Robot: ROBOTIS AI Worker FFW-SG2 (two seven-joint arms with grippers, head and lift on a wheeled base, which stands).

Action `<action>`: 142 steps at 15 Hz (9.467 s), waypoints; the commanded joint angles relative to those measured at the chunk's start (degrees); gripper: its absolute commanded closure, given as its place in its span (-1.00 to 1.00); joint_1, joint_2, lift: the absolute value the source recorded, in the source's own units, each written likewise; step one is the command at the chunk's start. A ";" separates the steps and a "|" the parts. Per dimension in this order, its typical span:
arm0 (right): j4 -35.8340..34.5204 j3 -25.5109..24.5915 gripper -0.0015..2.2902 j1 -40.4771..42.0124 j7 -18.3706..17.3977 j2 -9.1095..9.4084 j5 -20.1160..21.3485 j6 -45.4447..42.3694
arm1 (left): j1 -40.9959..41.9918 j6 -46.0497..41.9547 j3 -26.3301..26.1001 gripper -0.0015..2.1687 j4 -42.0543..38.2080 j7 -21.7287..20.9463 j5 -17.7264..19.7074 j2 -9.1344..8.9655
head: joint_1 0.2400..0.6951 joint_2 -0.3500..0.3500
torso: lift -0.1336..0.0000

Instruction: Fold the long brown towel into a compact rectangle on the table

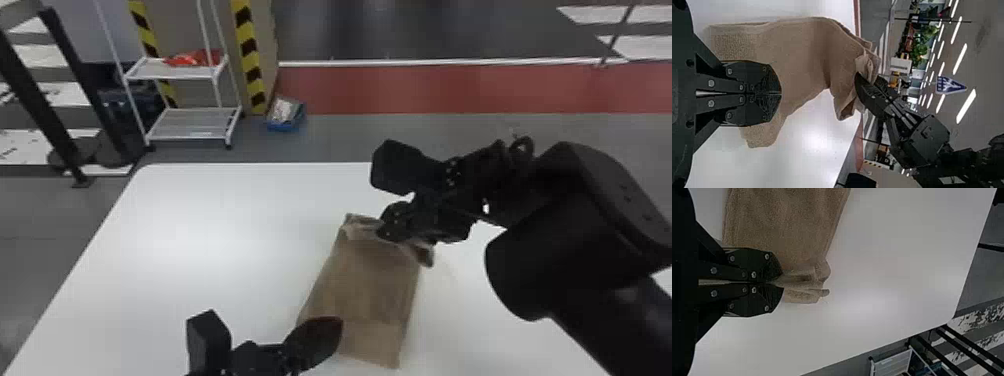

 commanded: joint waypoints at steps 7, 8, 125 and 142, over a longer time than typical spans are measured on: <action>0.26 -0.36 -0.03 0.15 -0.09 0.08 1.00 -0.13 | -4.12 2.10 -0.09 0.90 6.93 0.04 -3.57 -0.68 | 1.00 0.13 | -0.87; 0.53 -0.53 -0.03 -0.11 -0.26 0.08 1.00 -0.13 | -3.59 2.27 0.00 0.90 6.22 0.04 -3.48 -0.68 | 1.00 0.13 | -0.87; -5.63 6.50 -0.40 10.08 1.76 9.05 2.40 7.08 | 5.20 4.73 0.17 0.90 -1.42 -1.72 -1.90 -0.68 | 1.00 0.70 | -0.87; -8.53 4.30 0.50 14.12 7.29 2.72 4.95 6.37 | 1.33 5.61 -6.07 0.90 1.65 0.39 -3.30 -0.68 | 1.00 0.40 | -0.87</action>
